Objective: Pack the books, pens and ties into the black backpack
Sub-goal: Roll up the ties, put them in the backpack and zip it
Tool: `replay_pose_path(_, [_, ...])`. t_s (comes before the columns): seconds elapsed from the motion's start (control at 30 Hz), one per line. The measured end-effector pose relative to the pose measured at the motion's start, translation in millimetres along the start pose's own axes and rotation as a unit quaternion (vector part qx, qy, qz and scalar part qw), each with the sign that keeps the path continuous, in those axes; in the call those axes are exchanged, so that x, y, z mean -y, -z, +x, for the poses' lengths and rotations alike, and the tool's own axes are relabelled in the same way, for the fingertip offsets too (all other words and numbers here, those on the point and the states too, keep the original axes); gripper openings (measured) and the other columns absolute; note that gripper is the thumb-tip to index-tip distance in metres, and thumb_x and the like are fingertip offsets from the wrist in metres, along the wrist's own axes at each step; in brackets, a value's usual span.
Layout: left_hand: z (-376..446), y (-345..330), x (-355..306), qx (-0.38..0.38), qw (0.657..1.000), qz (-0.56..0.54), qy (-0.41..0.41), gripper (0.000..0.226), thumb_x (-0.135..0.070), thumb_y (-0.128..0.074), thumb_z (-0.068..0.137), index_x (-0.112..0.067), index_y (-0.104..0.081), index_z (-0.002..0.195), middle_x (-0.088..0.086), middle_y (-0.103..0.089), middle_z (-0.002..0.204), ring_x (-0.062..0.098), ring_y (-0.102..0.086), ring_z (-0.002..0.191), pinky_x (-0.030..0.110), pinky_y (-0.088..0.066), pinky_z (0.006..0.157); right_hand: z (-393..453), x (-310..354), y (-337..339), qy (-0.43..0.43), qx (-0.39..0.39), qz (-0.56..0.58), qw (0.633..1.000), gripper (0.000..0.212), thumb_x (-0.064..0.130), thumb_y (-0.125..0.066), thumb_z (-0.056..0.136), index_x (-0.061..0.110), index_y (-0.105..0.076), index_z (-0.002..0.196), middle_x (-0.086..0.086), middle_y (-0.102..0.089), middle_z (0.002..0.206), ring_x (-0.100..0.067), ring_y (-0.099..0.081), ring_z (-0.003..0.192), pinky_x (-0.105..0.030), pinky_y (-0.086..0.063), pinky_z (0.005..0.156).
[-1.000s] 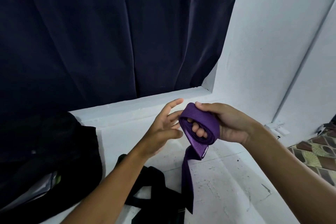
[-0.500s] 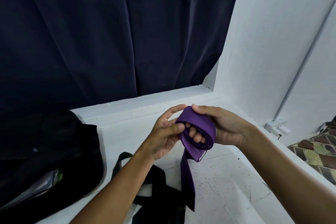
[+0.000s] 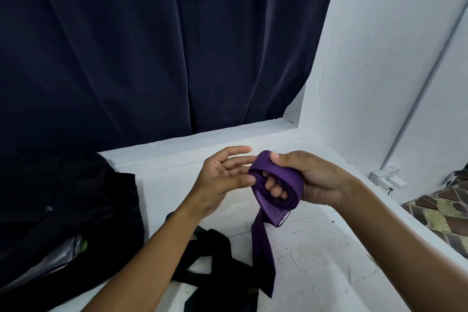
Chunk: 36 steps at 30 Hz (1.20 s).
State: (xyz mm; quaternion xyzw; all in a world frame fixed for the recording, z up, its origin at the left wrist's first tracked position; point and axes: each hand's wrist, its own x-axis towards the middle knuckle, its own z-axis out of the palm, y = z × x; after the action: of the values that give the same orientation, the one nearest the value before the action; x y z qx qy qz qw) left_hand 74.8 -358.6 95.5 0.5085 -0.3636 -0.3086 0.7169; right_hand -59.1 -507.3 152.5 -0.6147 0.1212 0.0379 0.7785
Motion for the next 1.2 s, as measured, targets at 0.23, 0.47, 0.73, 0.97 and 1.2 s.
replay_pose_path(0.23, [-5.8, -1.1, 3.9, -0.007, 0.999, 0.045, -0.004, 0.079, 0.0, -0.082, 0.061, -0.025, -0.052, 0.13, 0.006, -0.071, 0.118, 0.025, -0.07, 0.105, 0.034, -0.058, 0.079, -0.7, 5.9, -3.0, 0.015, -0.065, 0.019, 0.998, 0.041, 0.036, -0.059, 0.079, -0.002, -0.07, 0.068, -0.014, -0.066, 0.059, -0.015, -0.062, 0.043, -0.02, -0.052, 0.043])
replay_pose_path(0.47, [-8.2, -17.5, 26.6, -0.091, 0.992, 0.078, -0.047, 0.067, -0.012, -0.085, 0.065, -0.021, -0.055, 0.124, 0.012, -0.076, 0.089, 0.026, -0.074, 0.086, 0.037, -0.059, 0.083, 3.0, 5.6, -7.4, 0.012, -0.101, 0.016, 0.995, 0.049, 0.035, -0.052, 0.095, -0.004, -0.068, 0.072, -0.016, -0.065, 0.057, -0.016, -0.061, 0.041, -0.02, -0.051, 0.041])
replay_pose_path(0.73, [-0.9, -5.6, 31.5, -0.205, 0.965, 0.133, -0.095, 0.029, 0.008, -0.066, 0.086, -0.016, -0.061, 0.102, 0.002, -0.066, 0.081, 0.013, -0.067, 0.072, 0.026, -0.055, 0.071, -2.8, 8.9, -8.8, -0.017, -0.097, -0.017, 0.995, 0.046, 0.033, -0.05, 0.098, -0.006, -0.067, 0.083, -0.018, -0.067, 0.064, -0.02, -0.062, 0.046, -0.023, -0.052, 0.044])
replay_pose_path(0.97, [-5.1, -9.6, 23.2, -0.266, 0.938, 0.156, -0.16, 0.03, 0.017, -0.053, 0.088, -0.013, -0.055, 0.096, 0.0, -0.057, 0.092, -0.001, -0.065, 0.074, 0.016, -0.053, 0.062, -2.3, 2.6, -13.2, 0.025, -0.105, -0.143, 0.984, 0.041, 0.031, -0.058, 0.094, -0.004, -0.071, 0.079, -0.02, -0.068, 0.066, -0.022, -0.063, 0.048, -0.026, -0.052, 0.046])
replay_pose_path(1.2, [-12.6, -9.9, 30.1, -0.231, 0.943, 0.184, -0.157, 0.031, 0.01, -0.062, 0.088, -0.017, -0.058, 0.102, 0.001, -0.059, 0.088, 0.003, -0.064, 0.078, 0.02, -0.053, 0.076, -0.8, 5.3, -13.0, 0.048, -0.047, -0.009, 0.998, 0.037, 0.031, -0.058, 0.086, -0.003, -0.072, 0.077, -0.018, -0.069, 0.069, -0.02, -0.065, 0.052, -0.026, -0.056, 0.052])
